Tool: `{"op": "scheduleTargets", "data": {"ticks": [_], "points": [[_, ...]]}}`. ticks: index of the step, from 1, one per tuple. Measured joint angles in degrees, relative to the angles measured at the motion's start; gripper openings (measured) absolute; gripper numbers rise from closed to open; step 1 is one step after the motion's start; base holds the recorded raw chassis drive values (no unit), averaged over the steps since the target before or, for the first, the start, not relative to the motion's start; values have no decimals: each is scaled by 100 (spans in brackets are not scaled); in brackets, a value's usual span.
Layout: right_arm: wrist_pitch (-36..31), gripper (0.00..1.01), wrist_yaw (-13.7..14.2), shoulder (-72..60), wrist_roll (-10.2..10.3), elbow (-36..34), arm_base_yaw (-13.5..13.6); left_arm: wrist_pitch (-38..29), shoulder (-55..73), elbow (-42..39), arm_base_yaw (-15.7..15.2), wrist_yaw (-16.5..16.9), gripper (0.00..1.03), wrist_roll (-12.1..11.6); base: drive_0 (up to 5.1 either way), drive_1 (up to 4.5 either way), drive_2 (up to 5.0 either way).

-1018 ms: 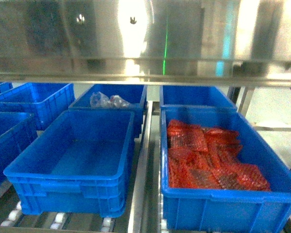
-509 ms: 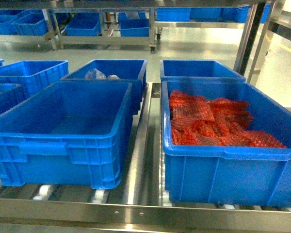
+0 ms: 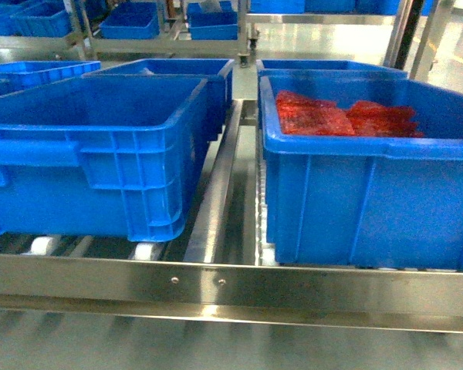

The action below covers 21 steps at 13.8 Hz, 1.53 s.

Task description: Pick blue part to blue bin on bottom shelf

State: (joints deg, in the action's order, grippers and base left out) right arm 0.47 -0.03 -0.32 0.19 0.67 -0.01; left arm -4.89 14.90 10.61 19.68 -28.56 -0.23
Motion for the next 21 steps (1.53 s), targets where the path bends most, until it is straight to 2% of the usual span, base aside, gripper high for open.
{"op": "scheduleTargets", "data": {"ticks": [8, 18, 21], "points": [[-9, 98, 2, 0, -2, 0, 0, -15, -9, 0, 0, 2, 44, 0, 0, 0, 0], [-17, 98, 2, 0, -2, 0, 0, -24, 0, 0, 0, 4, 44, 0, 3, 426, -420], [-20, 98, 2, 0, -2, 0, 0, -7, 26, 0, 0, 9, 44, 0, 0, 0, 0]]}}
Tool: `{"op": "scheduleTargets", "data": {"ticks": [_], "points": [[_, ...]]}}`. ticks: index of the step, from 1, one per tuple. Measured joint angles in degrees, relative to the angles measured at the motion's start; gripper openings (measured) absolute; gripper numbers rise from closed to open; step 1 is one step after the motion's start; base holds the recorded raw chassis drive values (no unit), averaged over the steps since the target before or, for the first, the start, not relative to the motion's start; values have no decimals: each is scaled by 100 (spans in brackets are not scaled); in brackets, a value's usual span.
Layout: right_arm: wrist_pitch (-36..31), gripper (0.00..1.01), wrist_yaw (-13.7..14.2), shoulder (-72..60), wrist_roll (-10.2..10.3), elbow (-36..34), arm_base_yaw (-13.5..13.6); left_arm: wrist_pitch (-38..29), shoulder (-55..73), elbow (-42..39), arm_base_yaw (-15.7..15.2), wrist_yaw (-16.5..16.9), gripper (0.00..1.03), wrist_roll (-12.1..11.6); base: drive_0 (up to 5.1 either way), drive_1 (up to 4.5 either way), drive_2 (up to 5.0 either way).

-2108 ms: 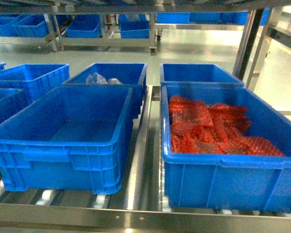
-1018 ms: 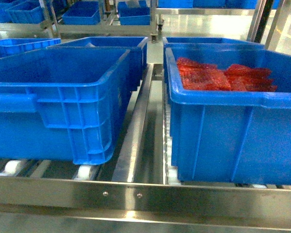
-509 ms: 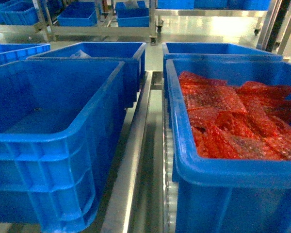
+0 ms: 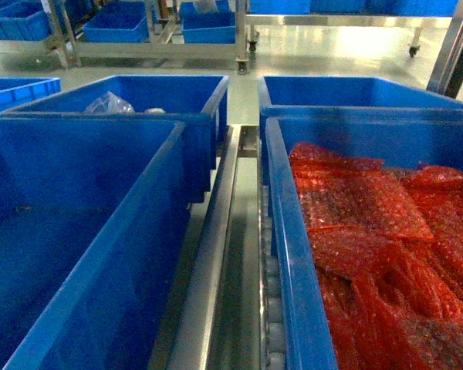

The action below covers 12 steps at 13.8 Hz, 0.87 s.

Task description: Pick blue part to blue bin on bottom shelf

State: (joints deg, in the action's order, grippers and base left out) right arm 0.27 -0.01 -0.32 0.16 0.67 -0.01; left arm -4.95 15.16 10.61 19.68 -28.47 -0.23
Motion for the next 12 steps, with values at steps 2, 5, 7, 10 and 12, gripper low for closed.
{"op": "scheduleTargets", "data": {"ticks": [2, 5, 7, 10, 12], "points": [[-2, 98, 2, 0, 0, 0, 0, -15, -22, 0, 0, -4, 44, 0, 0, 0, 0], [2, 98, 0, 0, 0, 0, 0, -17, -22, 0, 0, -7, 44, 0, 0, 0, 0], [2, 98, 0, 0, 0, 0, 0, -17, -22, 0, 0, -7, 44, 0, 0, 0, 0], [2, 98, 0, 0, 0, 0, 0, -17, -22, 0, 0, -7, 44, 0, 0, 0, 0], [2, 98, 0, 0, 0, 0, 0, -17, -22, 0, 0, -7, 44, 0, 0, 0, 0]]}}
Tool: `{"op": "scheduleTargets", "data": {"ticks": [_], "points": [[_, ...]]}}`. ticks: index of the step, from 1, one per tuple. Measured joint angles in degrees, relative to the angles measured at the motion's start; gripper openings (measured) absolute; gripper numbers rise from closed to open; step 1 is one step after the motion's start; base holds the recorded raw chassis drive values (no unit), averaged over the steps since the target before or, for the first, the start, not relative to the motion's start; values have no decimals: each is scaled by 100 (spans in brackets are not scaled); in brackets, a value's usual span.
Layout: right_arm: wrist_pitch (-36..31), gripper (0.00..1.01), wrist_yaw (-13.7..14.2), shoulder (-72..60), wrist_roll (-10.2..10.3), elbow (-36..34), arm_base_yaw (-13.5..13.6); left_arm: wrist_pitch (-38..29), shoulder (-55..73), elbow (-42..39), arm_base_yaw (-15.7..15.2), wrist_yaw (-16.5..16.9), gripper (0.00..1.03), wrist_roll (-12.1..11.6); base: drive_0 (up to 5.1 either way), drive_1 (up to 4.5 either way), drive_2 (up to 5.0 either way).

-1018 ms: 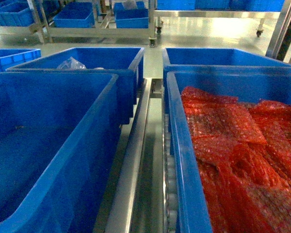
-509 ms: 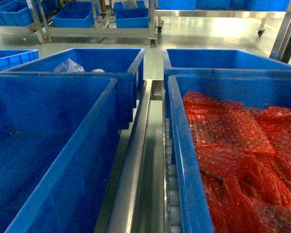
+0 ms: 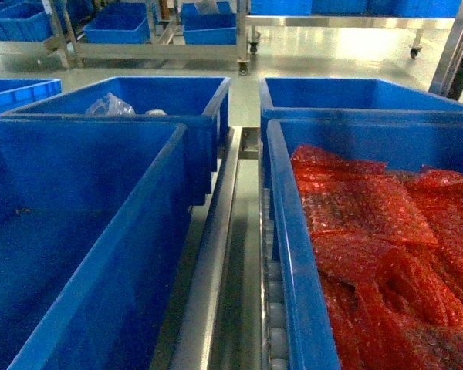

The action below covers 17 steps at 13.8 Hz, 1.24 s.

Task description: Pick blue part to blue bin on bottom shelf

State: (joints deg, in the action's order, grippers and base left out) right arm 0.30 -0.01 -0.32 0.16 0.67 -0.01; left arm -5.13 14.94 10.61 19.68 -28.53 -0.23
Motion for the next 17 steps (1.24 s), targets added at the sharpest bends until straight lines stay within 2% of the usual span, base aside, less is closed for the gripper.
{"op": "scheduleTargets", "data": {"ticks": [17], "points": [[0, 98, 2, 0, 0, 0, 0, 0, 0, 0, 0, 0, 44, 0, 0, 0, 0]]}}
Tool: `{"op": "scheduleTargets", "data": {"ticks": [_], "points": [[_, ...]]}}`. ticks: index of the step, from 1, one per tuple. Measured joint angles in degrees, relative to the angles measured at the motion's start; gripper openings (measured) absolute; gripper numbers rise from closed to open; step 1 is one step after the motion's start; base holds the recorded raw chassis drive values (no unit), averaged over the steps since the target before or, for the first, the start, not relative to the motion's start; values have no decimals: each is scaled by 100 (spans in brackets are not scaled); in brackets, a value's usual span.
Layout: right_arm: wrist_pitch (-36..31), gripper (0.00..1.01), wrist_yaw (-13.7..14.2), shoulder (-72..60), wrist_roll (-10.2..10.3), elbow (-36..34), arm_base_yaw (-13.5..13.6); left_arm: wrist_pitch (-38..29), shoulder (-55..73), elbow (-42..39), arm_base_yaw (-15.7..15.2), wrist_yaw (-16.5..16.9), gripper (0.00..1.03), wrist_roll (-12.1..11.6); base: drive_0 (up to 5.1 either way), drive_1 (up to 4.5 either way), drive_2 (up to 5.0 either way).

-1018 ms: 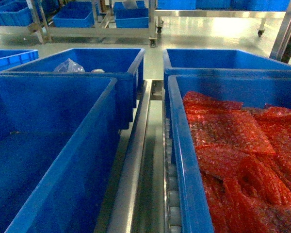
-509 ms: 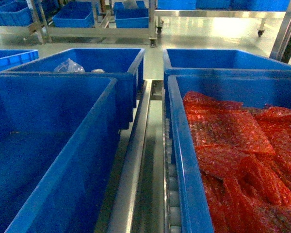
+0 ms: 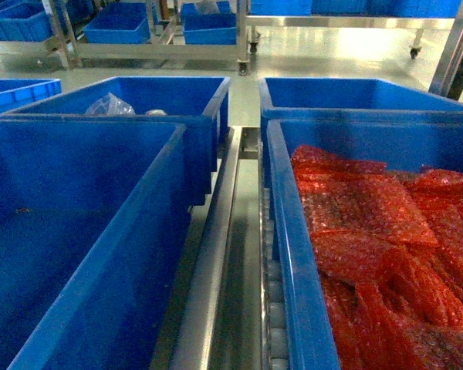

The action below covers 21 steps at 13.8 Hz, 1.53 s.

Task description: Pick blue part to blue bin on bottom shelf

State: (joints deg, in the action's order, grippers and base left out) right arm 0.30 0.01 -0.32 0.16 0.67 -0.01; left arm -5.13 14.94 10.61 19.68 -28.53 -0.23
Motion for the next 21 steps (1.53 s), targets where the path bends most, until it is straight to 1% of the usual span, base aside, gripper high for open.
{"op": "scheduleTargets", "data": {"ticks": [12, 13, 14, 15, 16, 17, 18, 19, 20, 21], "points": [[0, 98, -2, 0, 0, 0, 0, 0, 0, 0, 0, 0, 44, 0, 0, 0, 0], [2, 98, 0, 0, 4, 0, 0, 820, 369, 323, 439, -1102, 44, -26, 0, 0, 0], [2, 98, 0, 0, 0, 0, 0, 125, 1051, 372, 208, -1327, 44, -131, 0, 0, 0], [-2, 98, -2, 0, 0, 0, 0, -614, 1714, 494, -83, -994, 44, -173, 0, 0, 0], [-2, 98, 0, 0, 0, 0, 0, -1316, 2494, 686, -229, -601, 44, -219, 0, 0, 0], [0, 98, -2, 0, 0, 0, 0, -1563, 3353, 1038, -352, -63, 46, -83, 0, 0, 0], [-2, 98, 0, 0, 0, 0, 0, -1386, 3921, 1246, -328, 11, 59, 101, 0, 0, 0], [-2, 98, 0, 0, 0, 0, 0, -1298, 4024, 1207, -323, 35, 72, 195, 0, 0, 0], [-2, 98, -2, 0, 0, 0, 0, -1375, 3960, 1207, -323, 26, 83, 251, 0, 0, 0], [-2, 98, 0, 0, 0, 0, 0, -1513, 3906, 1196, -341, 81, 95, 256, 0, 0, 0]]}}
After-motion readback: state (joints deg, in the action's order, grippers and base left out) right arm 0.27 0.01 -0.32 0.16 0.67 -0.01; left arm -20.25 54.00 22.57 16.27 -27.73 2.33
